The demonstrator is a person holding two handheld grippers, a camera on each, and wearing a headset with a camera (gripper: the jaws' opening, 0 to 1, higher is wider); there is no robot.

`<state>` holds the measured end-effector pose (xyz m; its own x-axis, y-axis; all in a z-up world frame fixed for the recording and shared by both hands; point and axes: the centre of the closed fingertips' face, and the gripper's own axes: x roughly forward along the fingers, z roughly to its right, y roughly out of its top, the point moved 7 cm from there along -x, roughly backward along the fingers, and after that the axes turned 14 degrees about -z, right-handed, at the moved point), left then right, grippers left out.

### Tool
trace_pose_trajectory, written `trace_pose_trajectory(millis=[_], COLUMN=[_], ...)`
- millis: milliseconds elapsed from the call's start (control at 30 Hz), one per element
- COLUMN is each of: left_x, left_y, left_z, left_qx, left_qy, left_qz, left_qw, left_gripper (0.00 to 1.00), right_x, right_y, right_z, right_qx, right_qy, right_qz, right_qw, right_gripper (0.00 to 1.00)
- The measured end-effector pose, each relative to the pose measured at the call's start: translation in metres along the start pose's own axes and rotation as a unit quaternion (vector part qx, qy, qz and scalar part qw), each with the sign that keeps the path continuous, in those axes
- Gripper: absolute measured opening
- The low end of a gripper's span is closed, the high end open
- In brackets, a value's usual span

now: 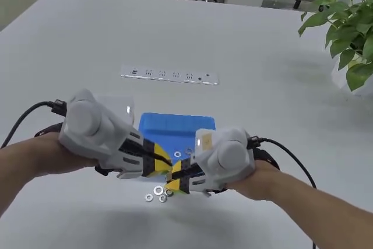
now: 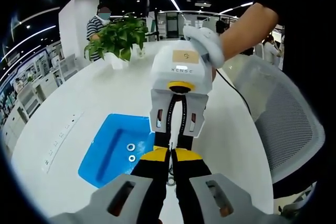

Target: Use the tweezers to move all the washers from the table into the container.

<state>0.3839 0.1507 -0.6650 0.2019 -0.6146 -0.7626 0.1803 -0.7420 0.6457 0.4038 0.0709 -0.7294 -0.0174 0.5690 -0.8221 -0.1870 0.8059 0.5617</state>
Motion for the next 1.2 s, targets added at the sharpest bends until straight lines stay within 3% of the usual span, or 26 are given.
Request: trace_pose_trajectory(millis=[433,633,900,1200], left_x=[0.0,-0.002,-0.01,-0.018], left_y=[0.001,0.001,-0.001,-0.012], left_z=[0.001,0.001,0.005,0.012], left_qx=[-0.003,-0.009,-0.04,-0.074], left_qy=[0.001,0.005,0.005,0.017], left_qz=[-0.001,0.004,0.029,0.039], left_qw=[1.0,0.9999,0.9988,0.9963], left_gripper=[0.07,0.14,0.28,0.43], right_x=[-0.002,-0.007,-0.014,-0.024], right_y=[-0.001,-0.001,0.003,0.011], right_z=[-0.001,-0.001,-0.001,0.0], right_qx=[-0.002,-0.001,0.0,-0.002], right_qy=[-0.004,-0.008,-0.013,-0.018], right_qz=[0.0,0.001,0.005,0.011], right_qw=[1.0,1.0,0.9999,0.9998], right_gripper=[0.09,0.09,0.09,0.09])
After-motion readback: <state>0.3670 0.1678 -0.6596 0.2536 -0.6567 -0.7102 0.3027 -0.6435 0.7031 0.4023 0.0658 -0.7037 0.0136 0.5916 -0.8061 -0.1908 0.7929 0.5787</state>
